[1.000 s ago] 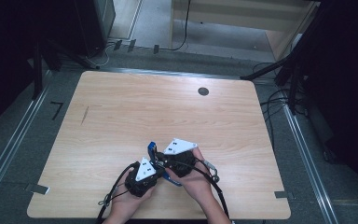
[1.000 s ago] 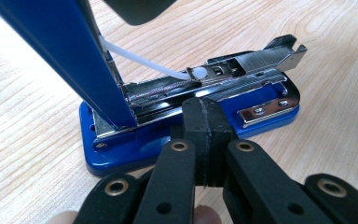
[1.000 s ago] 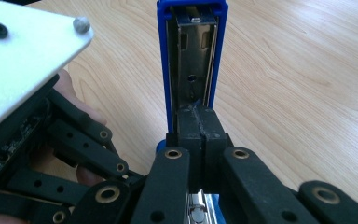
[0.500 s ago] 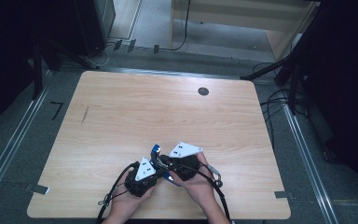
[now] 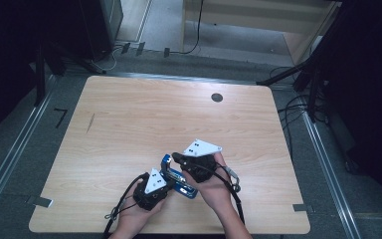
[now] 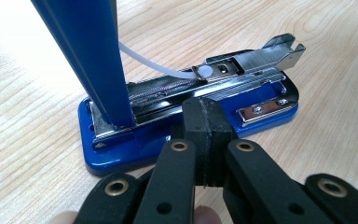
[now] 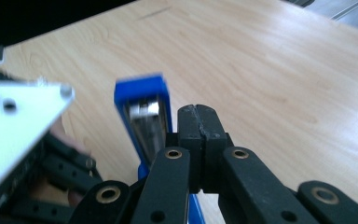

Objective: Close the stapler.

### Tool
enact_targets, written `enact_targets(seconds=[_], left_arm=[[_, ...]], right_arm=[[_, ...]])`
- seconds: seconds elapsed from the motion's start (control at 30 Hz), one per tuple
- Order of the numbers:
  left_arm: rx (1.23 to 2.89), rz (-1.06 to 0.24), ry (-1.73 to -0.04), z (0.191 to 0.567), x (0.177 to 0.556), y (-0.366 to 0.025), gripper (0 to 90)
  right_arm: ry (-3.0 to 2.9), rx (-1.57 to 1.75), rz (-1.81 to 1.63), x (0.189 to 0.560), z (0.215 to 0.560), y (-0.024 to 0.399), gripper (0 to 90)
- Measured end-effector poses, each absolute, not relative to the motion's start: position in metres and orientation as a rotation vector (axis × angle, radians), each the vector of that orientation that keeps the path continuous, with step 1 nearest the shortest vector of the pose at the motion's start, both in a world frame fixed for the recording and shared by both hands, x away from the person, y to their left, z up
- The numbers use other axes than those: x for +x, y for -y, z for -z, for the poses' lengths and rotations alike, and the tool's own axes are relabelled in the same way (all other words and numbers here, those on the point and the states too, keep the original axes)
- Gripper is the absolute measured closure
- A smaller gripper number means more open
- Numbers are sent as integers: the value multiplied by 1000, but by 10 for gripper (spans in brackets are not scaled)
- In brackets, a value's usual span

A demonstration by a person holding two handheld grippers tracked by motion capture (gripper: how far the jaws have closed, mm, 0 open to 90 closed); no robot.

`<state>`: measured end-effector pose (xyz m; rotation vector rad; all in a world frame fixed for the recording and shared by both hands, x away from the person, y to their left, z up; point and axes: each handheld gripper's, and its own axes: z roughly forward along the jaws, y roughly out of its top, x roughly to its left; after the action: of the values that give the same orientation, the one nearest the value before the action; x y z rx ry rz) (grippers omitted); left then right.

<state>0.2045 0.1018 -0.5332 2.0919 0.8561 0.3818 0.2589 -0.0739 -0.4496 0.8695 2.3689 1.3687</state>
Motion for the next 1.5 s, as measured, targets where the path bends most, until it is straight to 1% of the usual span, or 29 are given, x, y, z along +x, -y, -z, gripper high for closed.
enact_targets(seconds=[0.33, 0.6, 1.5], left_arm=[[2095, -385, -855, 533, 204, -102, 900], [2093, -383, -854, 533, 205, -102, 900], [2098, -390, -850, 533, 204, -102, 900]], right_arm=[[-2335, 834, -1365, 263, 425, 55, 900], [-2379, 769, -1360, 259, 423, 43, 900], [-2364, 793, -1371, 245, 435, 71, 900]])
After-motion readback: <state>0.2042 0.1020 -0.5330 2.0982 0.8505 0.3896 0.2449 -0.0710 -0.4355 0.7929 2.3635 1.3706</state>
